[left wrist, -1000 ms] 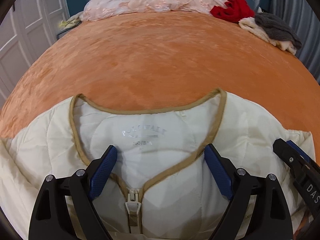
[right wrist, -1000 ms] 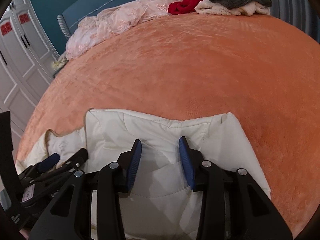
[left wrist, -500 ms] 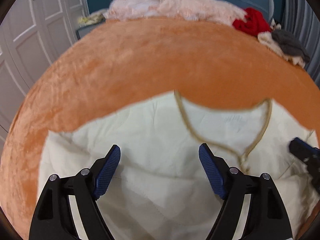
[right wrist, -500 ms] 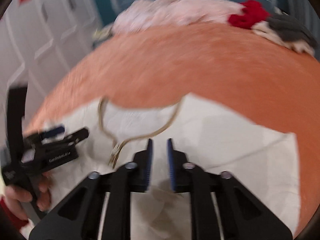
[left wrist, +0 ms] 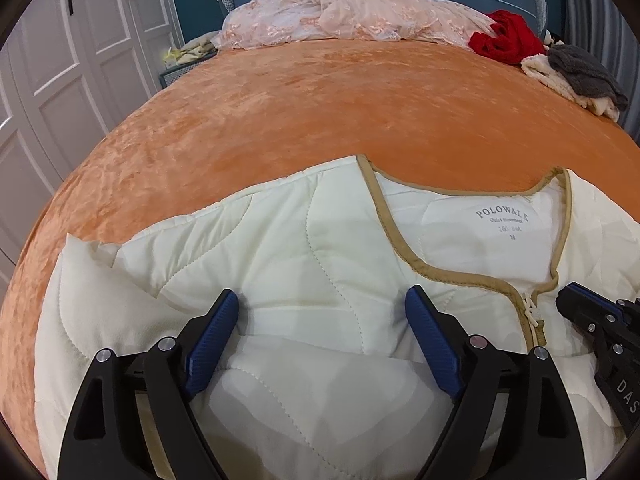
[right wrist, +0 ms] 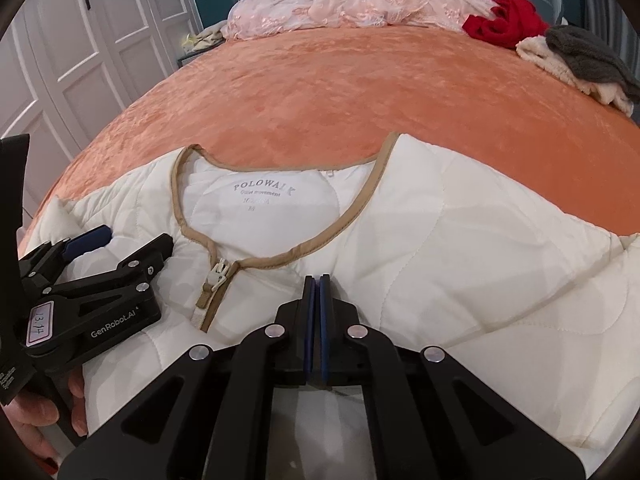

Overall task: Fold large clothes
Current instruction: 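Grasp the jacket body with the right tool and fold it over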

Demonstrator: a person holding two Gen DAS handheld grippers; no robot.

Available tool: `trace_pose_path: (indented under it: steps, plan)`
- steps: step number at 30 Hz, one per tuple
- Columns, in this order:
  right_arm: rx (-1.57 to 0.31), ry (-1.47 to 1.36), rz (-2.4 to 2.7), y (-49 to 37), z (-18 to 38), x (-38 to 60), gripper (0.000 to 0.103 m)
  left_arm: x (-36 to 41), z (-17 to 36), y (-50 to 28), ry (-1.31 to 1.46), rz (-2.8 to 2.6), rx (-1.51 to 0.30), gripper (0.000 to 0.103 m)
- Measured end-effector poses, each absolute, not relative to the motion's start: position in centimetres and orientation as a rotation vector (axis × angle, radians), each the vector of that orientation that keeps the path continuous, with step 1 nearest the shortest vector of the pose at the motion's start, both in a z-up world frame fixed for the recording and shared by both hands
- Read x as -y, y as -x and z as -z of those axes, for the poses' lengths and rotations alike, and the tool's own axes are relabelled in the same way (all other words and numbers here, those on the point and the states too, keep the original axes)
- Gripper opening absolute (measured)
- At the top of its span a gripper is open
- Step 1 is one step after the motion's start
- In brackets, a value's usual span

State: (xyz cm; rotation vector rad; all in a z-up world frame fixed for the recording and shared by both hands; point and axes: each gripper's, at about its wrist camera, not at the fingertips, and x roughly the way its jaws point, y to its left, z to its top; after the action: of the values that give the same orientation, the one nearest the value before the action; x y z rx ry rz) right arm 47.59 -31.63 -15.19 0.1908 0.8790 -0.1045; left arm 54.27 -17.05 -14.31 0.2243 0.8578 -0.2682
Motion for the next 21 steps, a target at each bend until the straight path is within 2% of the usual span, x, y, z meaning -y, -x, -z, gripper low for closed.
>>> trace_pose_path:
  steps: [6,7,9,11,13,16,18,21]
  plan:
    - [-0.765,-0.195,0.279,-45.5,13.3,33.0,0.000,15.7,13.0,-53.6,-0.206,0.094,-0.795,0.087]
    - [-0.717,-0.219,0.339,-44.1,12.3,33.6,0.008,14.8,12.2,-53.2,-0.179,0.056,-0.776,0.086]
    - [-0.618,-0.355,0.380,-39.2,9.8,35.5,0.012,11.3,9.8,-51.2,-0.049,0.017,-0.744,0.084]
    - [-0.607,-0.414,0.325,-34.4,8.7,36.4,0.027,8.0,8.2,-48.9,0.038,0.081,-0.757,0.086]
    - [-0.637,-0.385,0.292,-27.7,7.8,36.7,0.048,3.9,7.1,-45.8,0.042,0.163,-0.810,0.088]
    - [-0.725,-0.336,0.276,-18.0,7.6,37.3,0.068,-2.1,6.9,-40.9,0.040,0.242,-0.905,0.088]
    - [-0.812,-0.363,0.279,-11.9,8.2,38.1,0.074,-5.5,7.6,-38.0,0.037,0.250,-0.984,0.088]
    - [-0.892,-0.465,0.278,-5.8,9.6,38.6,0.074,-10.3,8.9,-33.9,0.109,0.237,-1.091,0.088]
